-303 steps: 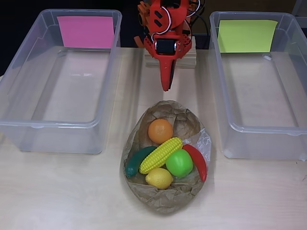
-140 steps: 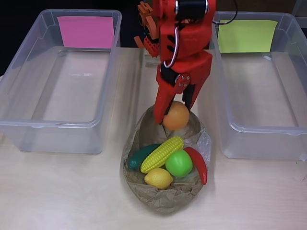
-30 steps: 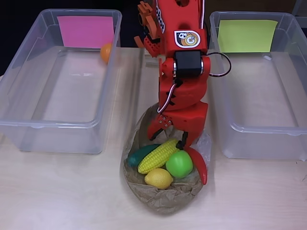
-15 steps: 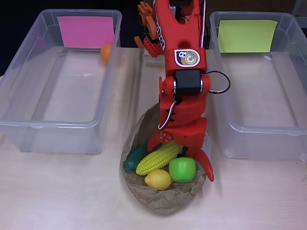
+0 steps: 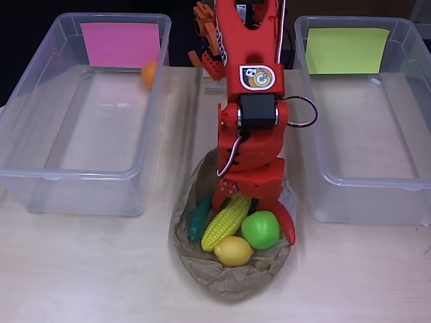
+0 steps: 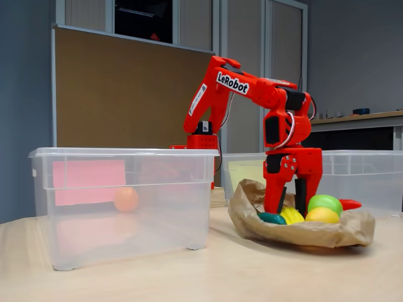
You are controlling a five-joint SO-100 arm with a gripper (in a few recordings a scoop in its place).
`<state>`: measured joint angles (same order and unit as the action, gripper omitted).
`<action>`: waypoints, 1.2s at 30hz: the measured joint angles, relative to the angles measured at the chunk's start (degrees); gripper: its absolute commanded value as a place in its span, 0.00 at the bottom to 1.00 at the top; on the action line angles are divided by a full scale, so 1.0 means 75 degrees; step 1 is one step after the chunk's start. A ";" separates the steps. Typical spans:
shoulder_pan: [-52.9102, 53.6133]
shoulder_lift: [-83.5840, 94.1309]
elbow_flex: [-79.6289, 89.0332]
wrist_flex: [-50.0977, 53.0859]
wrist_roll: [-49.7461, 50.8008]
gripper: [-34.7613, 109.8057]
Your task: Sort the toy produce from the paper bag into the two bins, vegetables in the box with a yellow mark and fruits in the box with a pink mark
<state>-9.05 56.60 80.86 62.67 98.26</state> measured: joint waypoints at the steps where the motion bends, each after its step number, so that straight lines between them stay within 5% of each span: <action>1: 0.0000 0.0082 0.0012 0.0176 -0.0094 0.35; 18: 0.0059 0.2988 0.0762 0.2508 -0.1488 0.35; 25: -0.0012 0.4582 0.0809 0.4734 -0.1523 0.35; 36: -0.1664 0.7113 0.1840 0.5332 0.0070 0.35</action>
<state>-21.53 109.95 94.66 102.66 98.79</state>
